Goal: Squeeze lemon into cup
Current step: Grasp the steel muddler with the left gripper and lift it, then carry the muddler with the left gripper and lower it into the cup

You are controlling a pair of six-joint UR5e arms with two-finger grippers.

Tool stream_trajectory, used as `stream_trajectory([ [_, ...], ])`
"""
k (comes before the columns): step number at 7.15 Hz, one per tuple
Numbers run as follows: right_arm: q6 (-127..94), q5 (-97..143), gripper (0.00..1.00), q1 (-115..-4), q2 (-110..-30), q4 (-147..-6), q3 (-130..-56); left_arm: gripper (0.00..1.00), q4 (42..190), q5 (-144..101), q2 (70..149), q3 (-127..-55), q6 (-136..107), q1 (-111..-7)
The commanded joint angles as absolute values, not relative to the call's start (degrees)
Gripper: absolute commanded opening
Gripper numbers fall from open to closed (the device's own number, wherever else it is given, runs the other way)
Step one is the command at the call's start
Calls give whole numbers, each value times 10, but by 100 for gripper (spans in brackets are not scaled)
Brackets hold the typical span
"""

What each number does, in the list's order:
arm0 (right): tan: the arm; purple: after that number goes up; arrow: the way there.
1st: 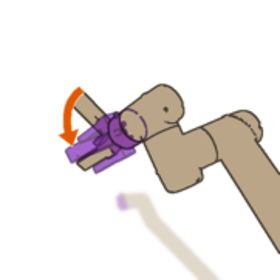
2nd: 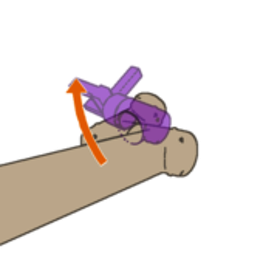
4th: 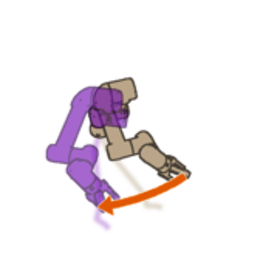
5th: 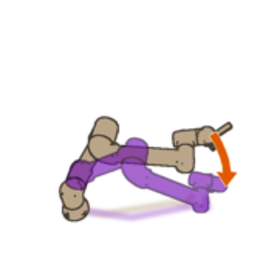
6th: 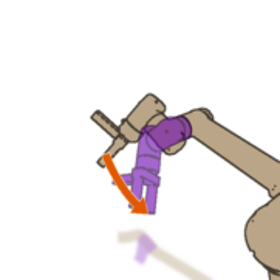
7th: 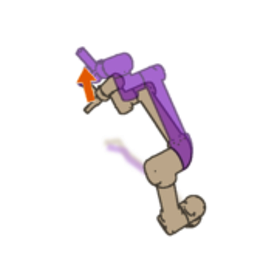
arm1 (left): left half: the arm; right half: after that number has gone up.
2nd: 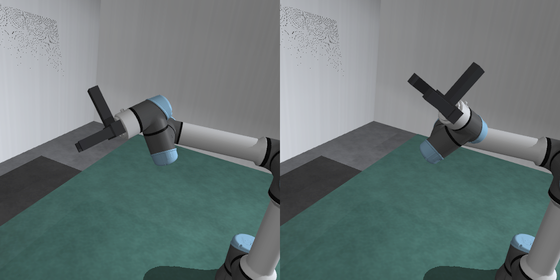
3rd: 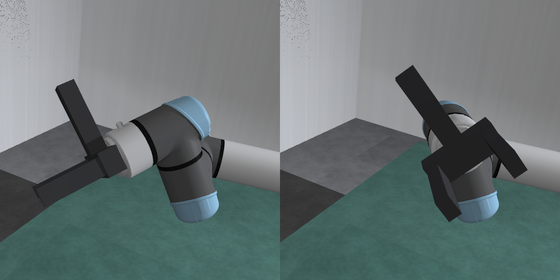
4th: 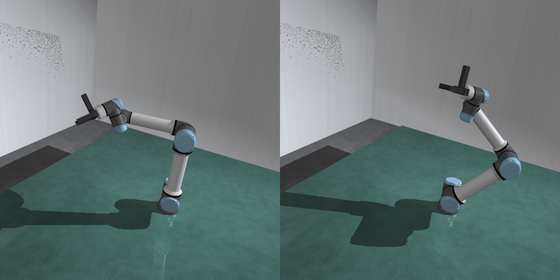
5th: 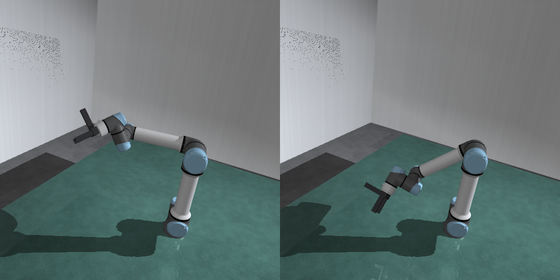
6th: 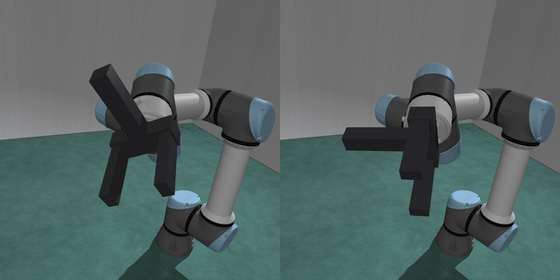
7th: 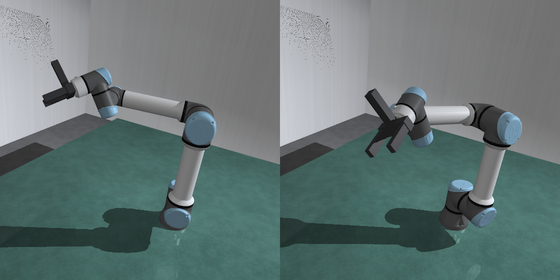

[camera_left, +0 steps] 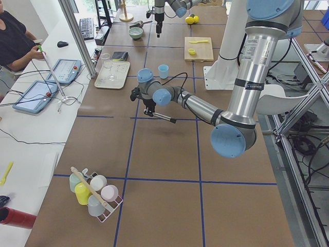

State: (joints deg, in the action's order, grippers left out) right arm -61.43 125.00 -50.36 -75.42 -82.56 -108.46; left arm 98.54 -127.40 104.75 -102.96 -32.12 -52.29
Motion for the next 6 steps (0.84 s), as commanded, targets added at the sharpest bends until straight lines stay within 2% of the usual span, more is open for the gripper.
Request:
stream_trajectory([
  [1, -614, 1252, 100, -508, -758, -826, -1088, 0, 879, -1273, 1189, -1098, -324, -525],
  [2, -613, 1252, 100, -511, -764, -826, -1092, 0, 882, -1252, 1210, -1132, -325, -486],
  [3, -613, 1253, 100, -517, -774, -826, -1101, 0, 909, -1206, 1249, -1135, -327, -456],
  [4, -607, 1254, 100, -524, -781, -826, -1102, 0, 1029, -1161, 1245, -1131, -324, -425],
  [6, -580, 1253, 100, -535, -790, -826, -1099, 0, 1376, -1011, 1210, -1079, -329, -387],
])
